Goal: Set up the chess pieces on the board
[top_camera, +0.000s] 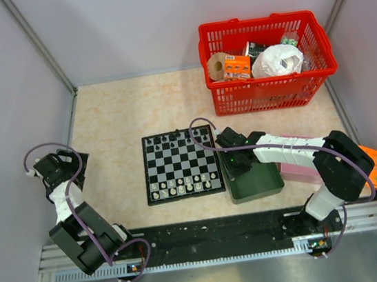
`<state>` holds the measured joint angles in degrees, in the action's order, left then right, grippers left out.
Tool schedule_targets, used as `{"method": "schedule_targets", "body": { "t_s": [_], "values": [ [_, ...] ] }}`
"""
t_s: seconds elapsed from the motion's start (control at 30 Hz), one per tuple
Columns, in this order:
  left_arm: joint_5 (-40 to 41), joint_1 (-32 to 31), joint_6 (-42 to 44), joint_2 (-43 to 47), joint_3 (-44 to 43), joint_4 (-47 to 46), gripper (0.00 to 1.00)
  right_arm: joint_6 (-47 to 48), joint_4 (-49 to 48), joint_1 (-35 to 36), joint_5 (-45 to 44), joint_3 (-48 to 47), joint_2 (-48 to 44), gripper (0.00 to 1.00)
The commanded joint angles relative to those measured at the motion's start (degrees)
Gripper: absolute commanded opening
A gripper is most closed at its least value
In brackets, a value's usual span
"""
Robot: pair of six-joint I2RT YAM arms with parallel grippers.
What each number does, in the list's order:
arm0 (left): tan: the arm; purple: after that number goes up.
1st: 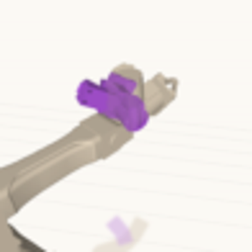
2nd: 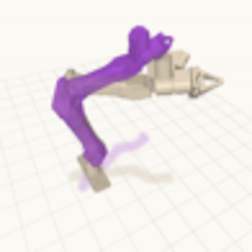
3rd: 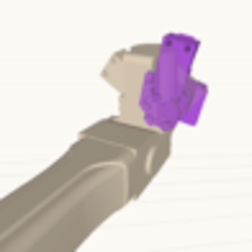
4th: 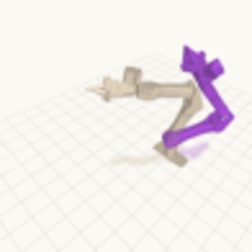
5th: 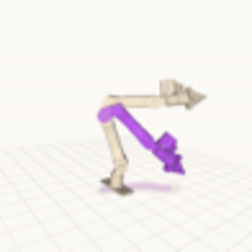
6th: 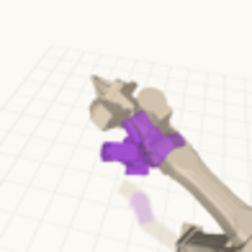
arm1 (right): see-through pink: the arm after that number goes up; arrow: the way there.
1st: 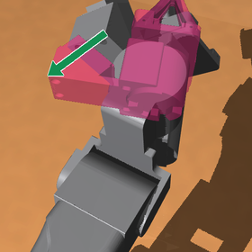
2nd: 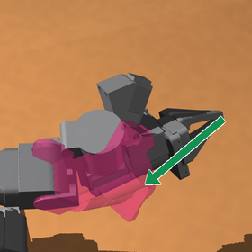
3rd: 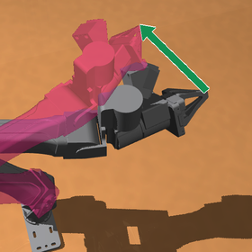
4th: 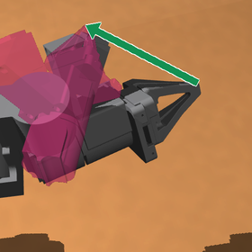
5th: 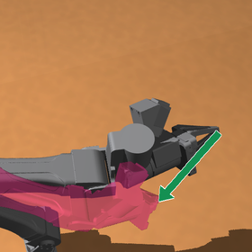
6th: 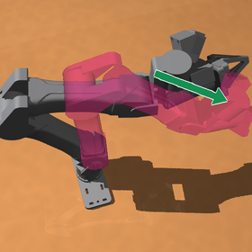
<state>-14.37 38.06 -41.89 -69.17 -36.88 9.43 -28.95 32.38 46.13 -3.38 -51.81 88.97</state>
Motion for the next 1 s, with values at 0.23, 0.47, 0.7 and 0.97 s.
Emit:
{"method": "schedule_targets", "body": {
  "t_s": [0.23, 0.47, 0.7, 0.97],
  "values": [
    [-0.75, 0.52, 0.23, 1.14, -0.29, -2.14, 0.98, 1.53, -1.27, 0.72, -0.67, -1.8, -0.99, 0.32],
    [-0.04, 0.52, 0.58, 2.72, -0.38, -0.9, 0.98, 1.88, -1.62, 0.72, -0.84, -1.19, -1.34, 0.26],
    [-0.66, 0.43, 0.23, 1.31, -0.29, -1.7, 0.98, 2.32, -1.53, 0.63, -0.93, -1.98, -1.17, 0.21],
    [-0.39, 0.52, 0.4, 1.05, -0.21, -1.87, 0.98, 2.49, -0.83, 0.63, -0.93, -3.03, -1.17, 0.18]
  ]
}}
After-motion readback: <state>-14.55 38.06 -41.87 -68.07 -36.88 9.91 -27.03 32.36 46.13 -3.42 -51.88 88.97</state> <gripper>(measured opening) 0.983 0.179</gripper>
